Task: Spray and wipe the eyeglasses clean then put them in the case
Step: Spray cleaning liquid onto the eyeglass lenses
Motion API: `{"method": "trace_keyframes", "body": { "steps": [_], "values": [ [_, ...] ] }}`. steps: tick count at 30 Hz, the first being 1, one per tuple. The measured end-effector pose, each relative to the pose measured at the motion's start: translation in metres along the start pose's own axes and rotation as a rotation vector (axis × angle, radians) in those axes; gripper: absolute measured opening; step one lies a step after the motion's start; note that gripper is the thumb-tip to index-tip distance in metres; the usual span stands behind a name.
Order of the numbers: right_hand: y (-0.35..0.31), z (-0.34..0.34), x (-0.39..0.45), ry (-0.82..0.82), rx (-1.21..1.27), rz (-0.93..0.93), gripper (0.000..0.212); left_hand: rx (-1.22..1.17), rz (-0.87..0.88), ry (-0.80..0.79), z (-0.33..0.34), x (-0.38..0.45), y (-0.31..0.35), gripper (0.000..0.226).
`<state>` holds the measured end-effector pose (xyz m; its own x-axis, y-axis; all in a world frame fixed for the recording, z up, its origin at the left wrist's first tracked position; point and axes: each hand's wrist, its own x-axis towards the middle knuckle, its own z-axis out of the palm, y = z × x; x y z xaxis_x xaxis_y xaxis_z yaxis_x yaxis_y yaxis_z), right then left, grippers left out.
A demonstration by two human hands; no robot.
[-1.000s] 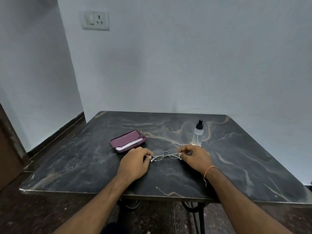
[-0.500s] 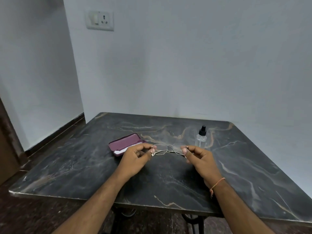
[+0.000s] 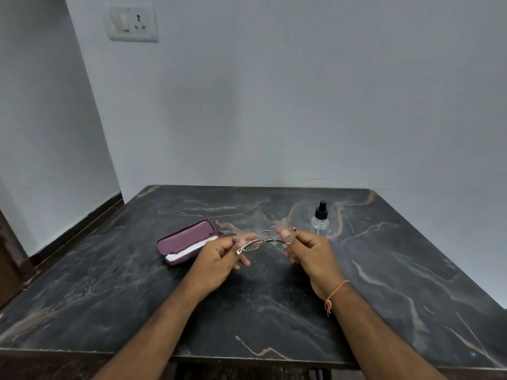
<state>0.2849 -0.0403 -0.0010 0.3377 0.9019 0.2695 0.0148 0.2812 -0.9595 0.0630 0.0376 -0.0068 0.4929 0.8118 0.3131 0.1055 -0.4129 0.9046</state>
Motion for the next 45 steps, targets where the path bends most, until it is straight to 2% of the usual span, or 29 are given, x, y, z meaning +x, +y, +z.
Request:
{"method": "trace_keyframes", "body": {
  "steps": [9,15,22,29,35,45],
  "values": [
    [-0.003,0.003,-0.006,-0.013,-0.012,-0.044,0.017,0.104,0.123,0.087,0.001,-0.005,-0.002,0.036],
    [-0.007,0.008,-0.009,0.036,-0.049,-0.074,0.021,0.151,0.25,0.14,0.002,-0.008,0.001,0.034],
    [-0.003,0.006,-0.01,0.053,-0.089,-0.082,0.02,0.226,0.304,0.185,0.0,-0.007,-0.003,0.031],
    [-0.005,0.004,-0.01,0.07,-0.076,-0.111,0.023,0.284,0.331,0.225,-0.004,-0.007,-0.005,0.051],
    [-0.003,0.003,-0.008,0.08,-0.089,-0.122,0.019,0.255,0.34,0.247,-0.002,-0.008,-0.003,0.027],
    [-0.001,0.004,-0.011,0.178,-0.233,-0.199,0.019,0.267,0.368,0.299,-0.003,-0.007,0.003,0.021]
  ]
}}
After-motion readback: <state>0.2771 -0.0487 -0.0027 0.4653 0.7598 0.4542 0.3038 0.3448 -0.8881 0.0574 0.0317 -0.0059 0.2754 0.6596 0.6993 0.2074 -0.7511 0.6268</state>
